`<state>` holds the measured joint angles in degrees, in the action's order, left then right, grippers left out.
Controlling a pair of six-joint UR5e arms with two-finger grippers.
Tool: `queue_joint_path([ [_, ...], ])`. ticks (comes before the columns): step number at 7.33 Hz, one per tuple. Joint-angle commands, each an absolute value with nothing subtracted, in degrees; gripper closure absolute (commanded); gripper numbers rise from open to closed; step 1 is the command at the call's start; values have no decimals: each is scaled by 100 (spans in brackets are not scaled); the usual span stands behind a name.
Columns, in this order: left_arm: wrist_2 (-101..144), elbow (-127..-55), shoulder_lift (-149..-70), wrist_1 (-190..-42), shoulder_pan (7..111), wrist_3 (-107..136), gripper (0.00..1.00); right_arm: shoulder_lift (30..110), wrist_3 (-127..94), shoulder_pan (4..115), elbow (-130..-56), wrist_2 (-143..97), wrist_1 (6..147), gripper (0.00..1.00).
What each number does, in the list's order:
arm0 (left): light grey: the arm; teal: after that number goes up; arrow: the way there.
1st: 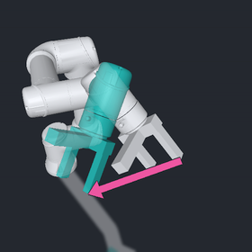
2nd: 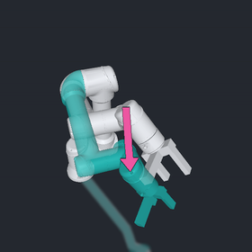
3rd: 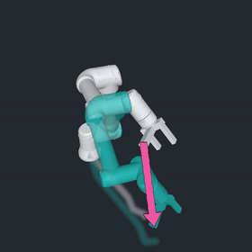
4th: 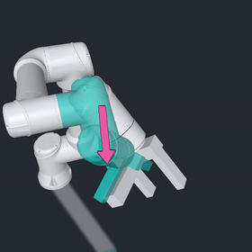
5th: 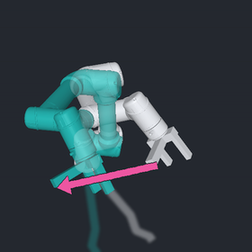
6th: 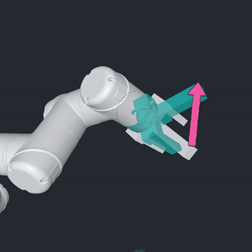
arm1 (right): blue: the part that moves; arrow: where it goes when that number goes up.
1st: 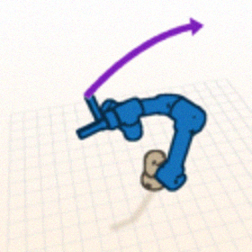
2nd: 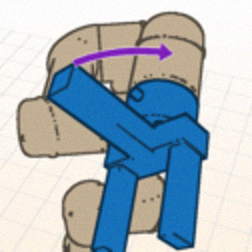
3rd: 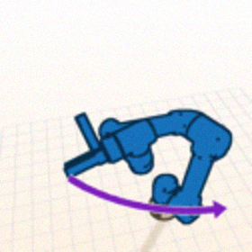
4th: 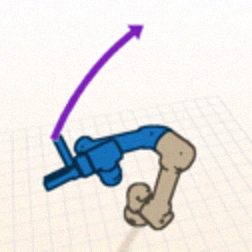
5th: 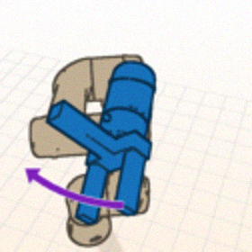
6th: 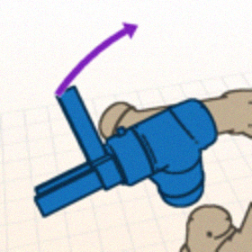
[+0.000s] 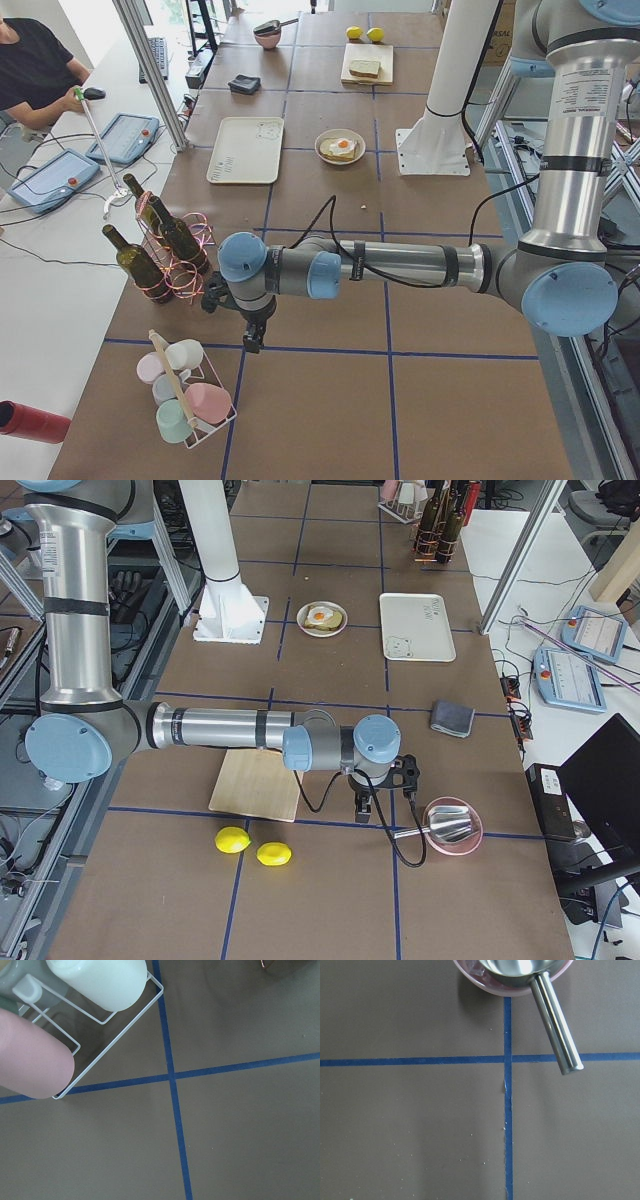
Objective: Make sandwich and place on tray
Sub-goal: 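Move the right gripper toward the bread slice on the wooden board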
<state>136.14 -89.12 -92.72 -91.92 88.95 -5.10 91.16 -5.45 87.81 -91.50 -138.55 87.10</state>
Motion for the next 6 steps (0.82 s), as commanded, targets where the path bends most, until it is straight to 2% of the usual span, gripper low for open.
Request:
queue_joint_path([
  [1, 13614, -8912, -9272, -9202, 8895, -510, 0, 9114, -545, 8780, -9149, -13860, 8710, 0],
  [3, 13597, -8947, -9368, -9246, 8860, -518, 0, 9097, -580, 8771, -9202, -13869, 8710, 0],
  [6, 13535, -8956, -10271, -9229, 8343, -484, 0, 8546, -633, 8666, -9246, -13904, 8719, 0],
])
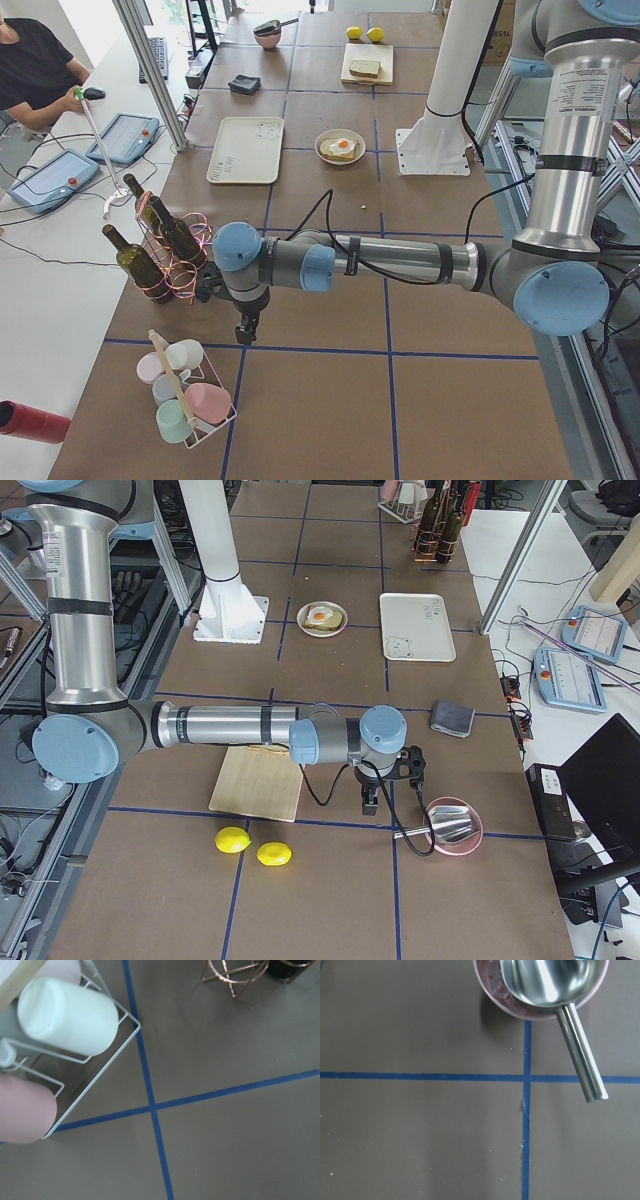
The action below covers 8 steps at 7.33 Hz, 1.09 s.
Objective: Make sandwich and place on tray
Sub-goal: 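Move the right gripper toward the bread slice on the wooden board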
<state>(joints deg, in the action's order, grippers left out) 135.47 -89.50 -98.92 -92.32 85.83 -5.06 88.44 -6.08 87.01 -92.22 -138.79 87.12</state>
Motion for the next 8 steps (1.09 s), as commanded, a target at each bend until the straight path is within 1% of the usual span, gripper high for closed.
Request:
queue_joint_path([
  [1, 13587, -9008, -10631, -9237, 8106, -205, 0, 8325, -833, 8388, -9263, -13904, 8719, 0],
  [2, 13570, -9192, -10730, -9350, 7712, 163, 0, 8288, -1096, 8063, -9298, -13904, 8675, 0],
  [3, 13553, -9298, -10810, -9821, 7203, 593, 0, 8236, -1595, 7946, -9377, -13913, 8466, 0],
  [5, 13597, -9439, -10941, -10568, 7006, 1316, 0, 8112, -2344, 7884, -9387, -14254, 8394, 0],
  [6, 13614, -9352, -10960, -10730, 6987, 1344, 0, 8199, -2590, 7884, -9587, -14421, 8350, 0],
  [8, 13954, -9457, -10969, -10775, 6795, 2060, 0, 9092, -3449, 7482, -10604, -14022, 7808, 0],
])
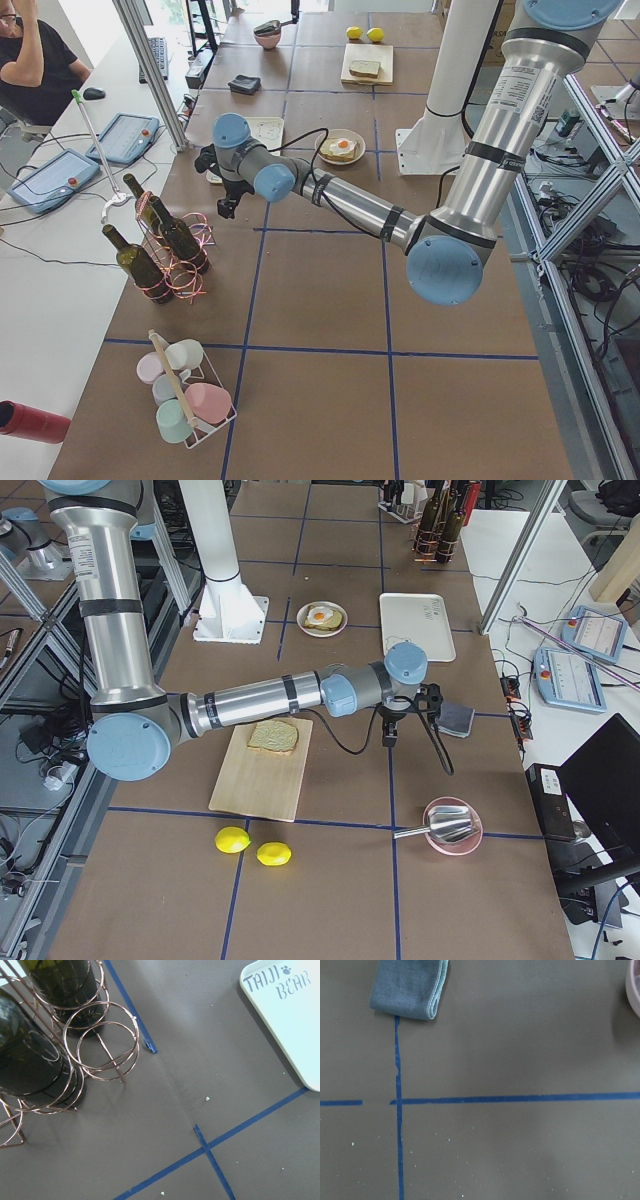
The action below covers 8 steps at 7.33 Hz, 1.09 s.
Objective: Make sandwich and place on tray
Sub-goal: 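Move the right gripper toward the bread slice on the wooden board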
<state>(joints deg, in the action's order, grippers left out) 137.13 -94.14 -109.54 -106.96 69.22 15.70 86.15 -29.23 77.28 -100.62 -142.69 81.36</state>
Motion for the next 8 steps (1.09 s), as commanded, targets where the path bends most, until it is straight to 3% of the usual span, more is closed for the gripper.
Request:
queue_joint_path([
  [1, 13948, -9509, -10986, -11106, 6585, 2901, 0, 9610, -4037, 7036, -11113, -13749, 7587, 0],
  [4, 13913, -9580, -10978, -11628, 6337, 3928, 0, 11324, -6186, 5439, -11312, -12636, 4590, 0],
  [8, 13825, -9624, -10978, -11637, 6337, 4025, 0, 12400, -6416, 4353, -11224, -12023, 3341, 1],
])
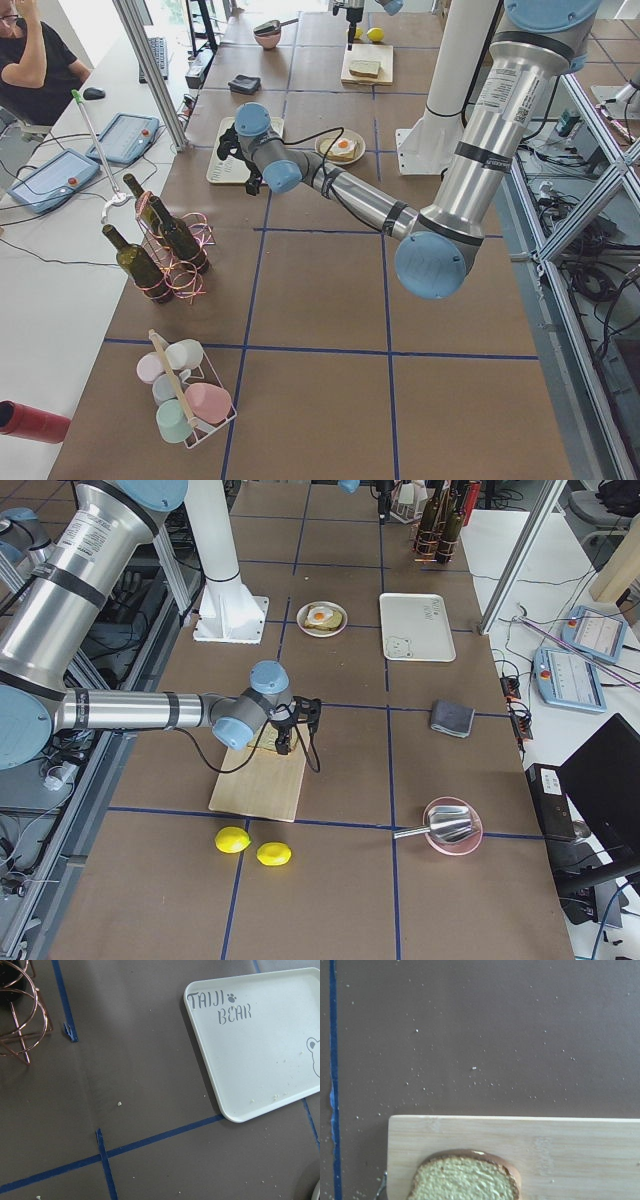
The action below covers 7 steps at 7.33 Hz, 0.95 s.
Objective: Make sandwich and place on tray
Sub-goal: 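Move the right gripper toward the bread slice on the wooden board, then grasp the bread slice on the wooden board with the right gripper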
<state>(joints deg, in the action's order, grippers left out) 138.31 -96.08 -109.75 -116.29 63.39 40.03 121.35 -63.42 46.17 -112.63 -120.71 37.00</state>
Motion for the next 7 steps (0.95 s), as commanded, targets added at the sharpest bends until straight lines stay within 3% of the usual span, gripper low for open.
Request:
queue_joint_path([
  [1, 13825, -9624, -10969, -11637, 6337, 4025, 0, 12349, -6425, 4098, -11058, -11884, 3331, 2],
  [4, 13825, -9607, -10943, -11732, 6337, 4017, 0, 12112, -6756, 3474, -10828, -11725, 3322, 11],
  [6, 13825, -9571, -10925, -11795, 6337, 4008, 0, 12094, -6811, 3288, -10828, -11725, 3322, 26],
  [7, 13825, -9580, -10925, -11795, 6337, 4017, 0, 12102, -6829, 3270, -10828, -11742, 3322, 27],
])
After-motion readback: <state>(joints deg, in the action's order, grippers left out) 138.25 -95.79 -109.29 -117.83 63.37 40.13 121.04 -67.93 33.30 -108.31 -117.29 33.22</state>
